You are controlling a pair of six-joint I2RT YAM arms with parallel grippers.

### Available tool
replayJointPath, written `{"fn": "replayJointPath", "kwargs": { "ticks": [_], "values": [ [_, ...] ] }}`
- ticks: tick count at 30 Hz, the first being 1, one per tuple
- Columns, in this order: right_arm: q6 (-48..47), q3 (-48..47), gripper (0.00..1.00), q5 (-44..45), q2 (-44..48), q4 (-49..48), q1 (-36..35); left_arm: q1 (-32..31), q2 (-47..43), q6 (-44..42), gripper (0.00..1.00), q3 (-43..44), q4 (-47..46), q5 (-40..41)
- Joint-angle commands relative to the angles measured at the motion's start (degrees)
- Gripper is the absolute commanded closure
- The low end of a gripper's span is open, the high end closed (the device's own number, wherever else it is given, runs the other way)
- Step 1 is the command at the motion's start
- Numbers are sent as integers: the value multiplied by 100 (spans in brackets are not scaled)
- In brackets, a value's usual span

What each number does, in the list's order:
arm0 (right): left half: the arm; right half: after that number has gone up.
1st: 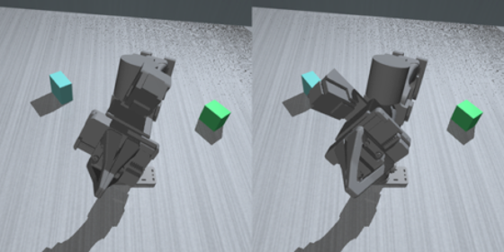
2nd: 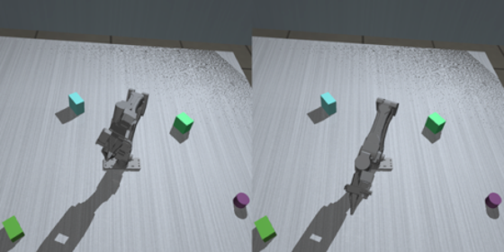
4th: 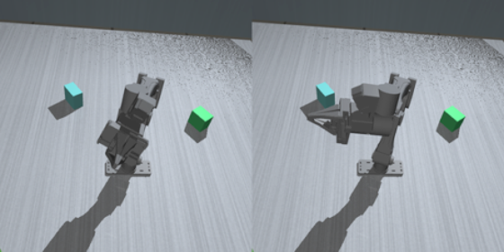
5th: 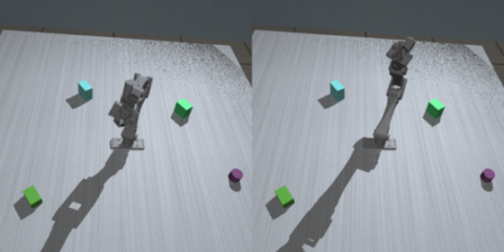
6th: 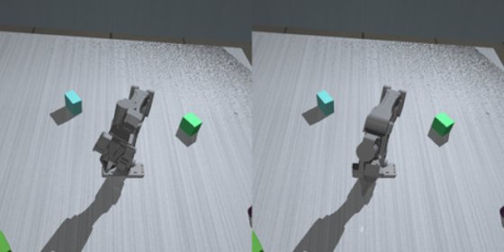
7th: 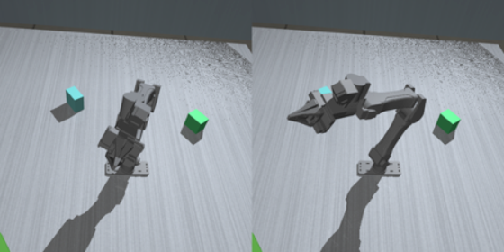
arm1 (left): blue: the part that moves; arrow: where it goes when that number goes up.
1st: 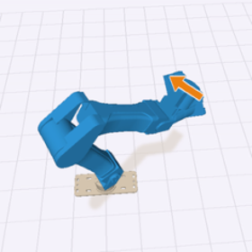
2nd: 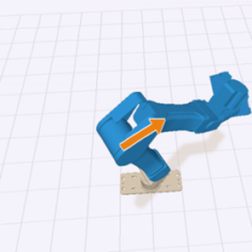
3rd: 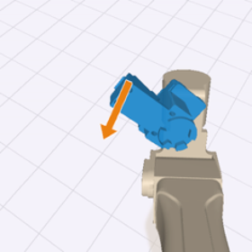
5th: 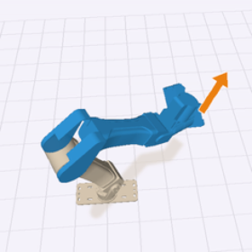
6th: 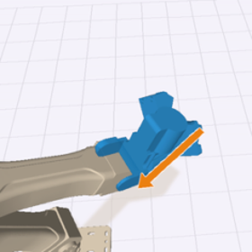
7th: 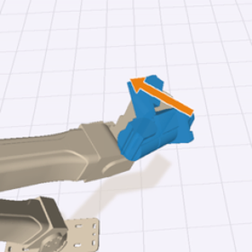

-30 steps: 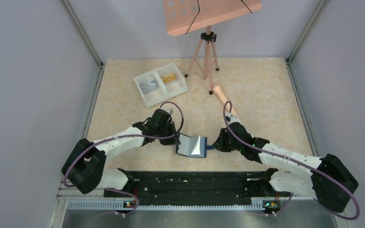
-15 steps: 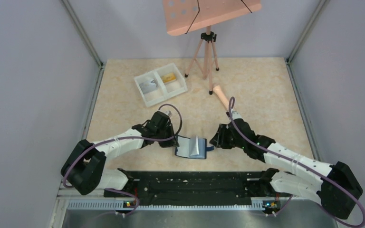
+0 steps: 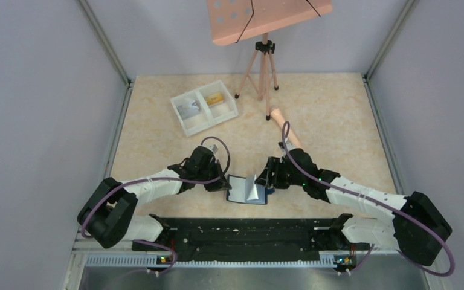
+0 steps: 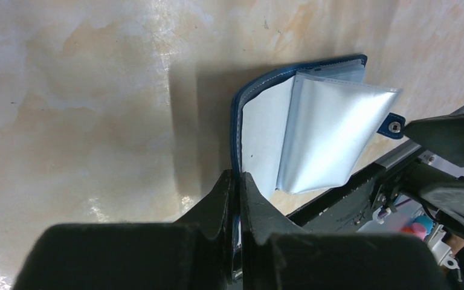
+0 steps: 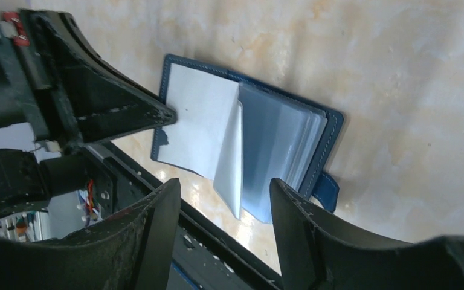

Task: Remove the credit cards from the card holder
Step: Open the card holder at the center of the board.

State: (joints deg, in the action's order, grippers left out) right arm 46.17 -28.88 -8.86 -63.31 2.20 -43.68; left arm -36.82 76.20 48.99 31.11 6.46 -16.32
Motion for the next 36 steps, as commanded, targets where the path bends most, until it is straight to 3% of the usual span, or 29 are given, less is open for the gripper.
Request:
{"fn": "replayJointPath", "kwargs": {
  "ticks": [1, 12, 30, 36],
  "values": [
    [79, 170, 43, -224, -227, -517, 44, 8, -97, 192, 100, -126, -529, -108],
    [303, 516, 43, -309, -660, -1142, -19, 8, 52, 287, 100, -125, -833, -217],
    [571, -9, 44, -450, -1239, -1752, -559, 2, 162, 326, 100, -164, -962, -275],
    [604, -78, 49, -448, -1380, -1863, -679, -1, 175, 339, 100, -184, -988, -271]
  ]
}}
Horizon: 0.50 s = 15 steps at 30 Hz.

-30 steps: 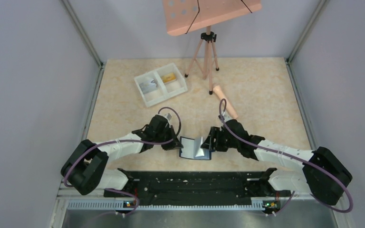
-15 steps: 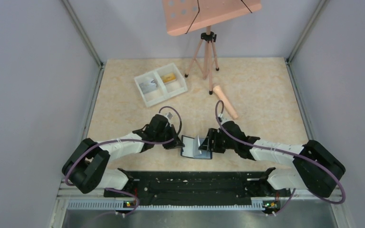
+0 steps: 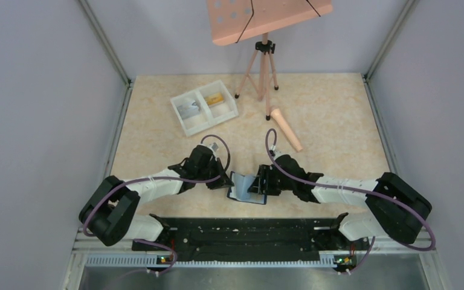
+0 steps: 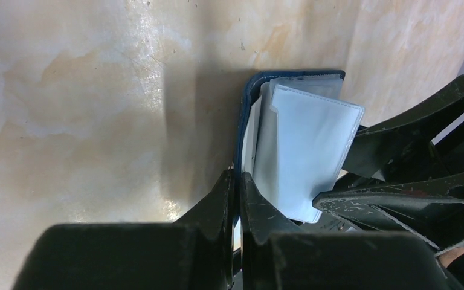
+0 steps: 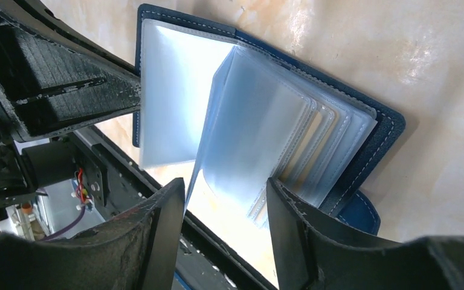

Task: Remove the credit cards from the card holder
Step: Open the card holder at the center of the board.

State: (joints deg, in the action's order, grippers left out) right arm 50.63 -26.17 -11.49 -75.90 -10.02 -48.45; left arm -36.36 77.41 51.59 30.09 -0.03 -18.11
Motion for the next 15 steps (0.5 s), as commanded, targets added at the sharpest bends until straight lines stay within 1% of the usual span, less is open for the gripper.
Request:
{"fn": "replayJointPath", "kwargs": {
  "ticks": [1, 5, 9, 15],
  "values": [
    [158, -339, 50, -194, -126, -656, -202, -42, 53, 79, 100, -93, -339, -88],
    [151, -331, 51, -195, -51, -650, -206, -43, 46, 95, 100, -123, -356, -78],
    [118, -356, 49, -142, 88, -551, -200, -43, 48, 114, 100, -139, -366, -71],
    [123, -379, 50, -100, 282, -484, -201, -47, 40, 131, 100, -143, -365, -65]
  ]
}}
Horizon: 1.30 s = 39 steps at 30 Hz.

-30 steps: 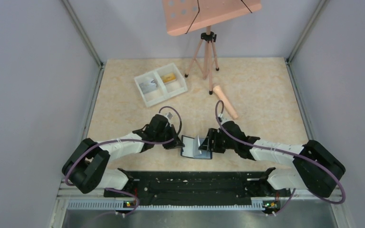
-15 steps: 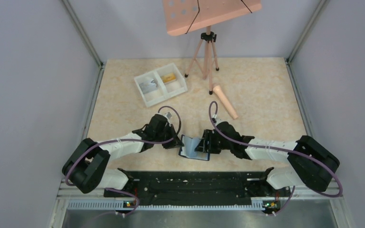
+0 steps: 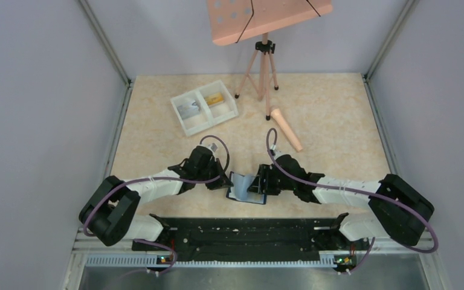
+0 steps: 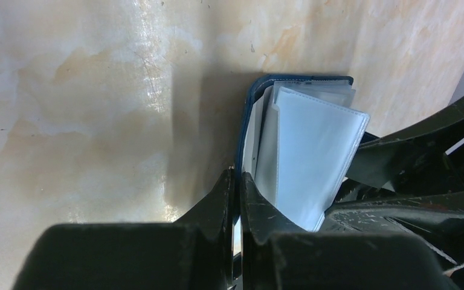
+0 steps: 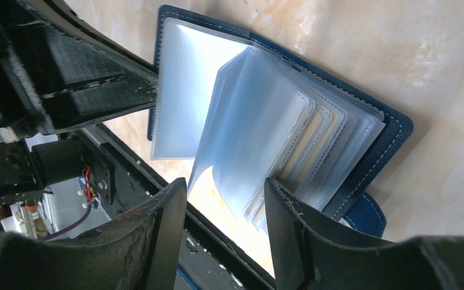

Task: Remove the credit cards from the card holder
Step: Open the card holder at the center of the board.

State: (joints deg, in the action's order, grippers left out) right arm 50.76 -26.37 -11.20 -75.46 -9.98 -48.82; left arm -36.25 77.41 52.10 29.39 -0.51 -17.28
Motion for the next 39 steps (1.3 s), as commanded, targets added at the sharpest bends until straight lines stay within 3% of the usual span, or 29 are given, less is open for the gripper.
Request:
{"fn": "replayJointPath", "kwargs": {
  "ticks": [1, 8, 16, 23, 31, 39],
  "values": [
    [109, -360, 51, -128, 263, -485, -163, -62, 38, 81, 100, -73, -318, -150],
    [109, -305, 47, -110, 336, -509, -166, -59, 2, 88, 100, -91, -300, -135],
    [91, -288, 51, -43, 346, -467, -164, -62, -55, 132, 99, -117, -275, -97],
    [82, -258, 56, 22, 307, -456, -164, -60, -195, 196, 91, -136, -166, -17],
    [92, -264, 61, 19, 286, -492, -166, -53, -296, 222, 71, -125, 17, 68],
    [99, -267, 64, 18, 269, -506, -163, -50, -883, 192, 59, 115, 996, 616]
  ]
}}
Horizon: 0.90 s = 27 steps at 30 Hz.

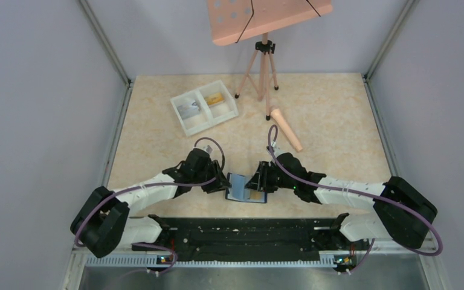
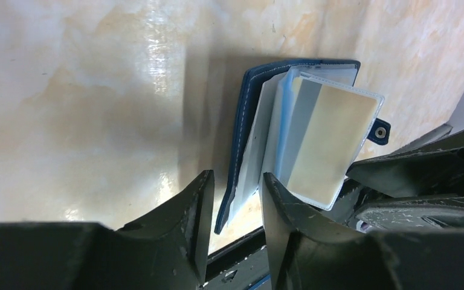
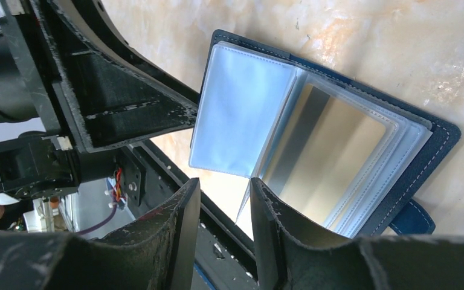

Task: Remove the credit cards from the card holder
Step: Open the card holder at the center of the board.

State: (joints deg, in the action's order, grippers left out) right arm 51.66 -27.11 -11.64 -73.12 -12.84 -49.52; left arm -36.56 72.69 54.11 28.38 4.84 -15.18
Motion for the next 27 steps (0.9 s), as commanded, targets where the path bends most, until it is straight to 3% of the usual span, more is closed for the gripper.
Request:
{"fn": "replayJointPath", "kwargs": {
  "ticks": [1, 9, 18, 27],
  "values": [
    [16, -191, 64, 65, 33, -239, -95, -18, -483, -18, 57, 246, 573, 490],
    [45, -218, 64, -6, -17, -327, -95, -23, -822, -73, 53, 374, 790, 661],
    [96, -348, 64, -288, -377, -704, -102, -23, -567, -169, 54, 335, 698, 632],
    [105, -591, 58, -514, -726, -894, -114, -24, -601, -54, 54, 245, 681, 803]
  ]
}}
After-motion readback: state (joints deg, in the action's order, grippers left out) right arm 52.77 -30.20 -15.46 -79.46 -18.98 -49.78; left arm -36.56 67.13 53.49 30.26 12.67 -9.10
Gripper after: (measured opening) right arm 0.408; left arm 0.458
